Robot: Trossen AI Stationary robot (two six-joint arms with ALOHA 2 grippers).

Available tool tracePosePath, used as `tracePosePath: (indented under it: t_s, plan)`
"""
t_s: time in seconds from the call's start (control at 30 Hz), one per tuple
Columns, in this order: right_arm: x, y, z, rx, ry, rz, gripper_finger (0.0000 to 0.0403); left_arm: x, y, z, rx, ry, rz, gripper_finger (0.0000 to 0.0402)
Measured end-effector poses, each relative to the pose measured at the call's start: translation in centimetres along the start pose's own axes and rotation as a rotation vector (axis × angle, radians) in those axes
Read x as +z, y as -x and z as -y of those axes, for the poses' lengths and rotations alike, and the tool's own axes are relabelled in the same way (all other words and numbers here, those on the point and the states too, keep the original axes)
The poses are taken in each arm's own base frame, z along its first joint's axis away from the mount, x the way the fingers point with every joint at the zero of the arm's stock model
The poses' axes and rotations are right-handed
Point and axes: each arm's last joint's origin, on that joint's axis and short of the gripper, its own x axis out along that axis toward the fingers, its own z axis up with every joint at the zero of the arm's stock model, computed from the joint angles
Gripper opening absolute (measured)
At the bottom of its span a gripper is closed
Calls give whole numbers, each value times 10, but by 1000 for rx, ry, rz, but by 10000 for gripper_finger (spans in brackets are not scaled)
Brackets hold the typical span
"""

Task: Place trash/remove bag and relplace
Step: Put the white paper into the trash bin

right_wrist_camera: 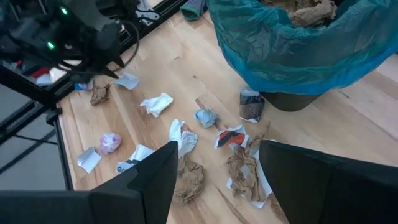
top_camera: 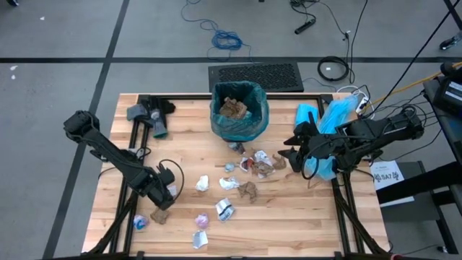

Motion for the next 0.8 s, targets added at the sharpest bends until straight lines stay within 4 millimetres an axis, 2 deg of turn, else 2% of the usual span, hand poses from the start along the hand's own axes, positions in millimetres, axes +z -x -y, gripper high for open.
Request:
tracePosePath:
  t_s: [0.17, 0.27, 0.37, 0.43, 0.6, 0.8]
  plan:
    - [0, 0, -1, 5, -57, 4, 217, -5, -20, -17, 72, 2, -16, 154]
    - [0, 0, -1, 5, -78, 4, 217, -7, -26, -23, 93, -10, -22, 105]
    - [0, 0, -1, 5, -83, 5, 217, -6, -26, -20, 58, -48, -32, 31]
    - [1, 0, -1, 5, -83, 5, 217, -6, -24, -17, 37, -45, -49, 11]
    - [1, 0, -1, 5, -78, 6, 217, -2, -3, 0, -17, -17, -51, 4]
    - [0, 0, 0, 3, -24, 5, 217, 5, 51, 15, 15, -28, -35, 3]
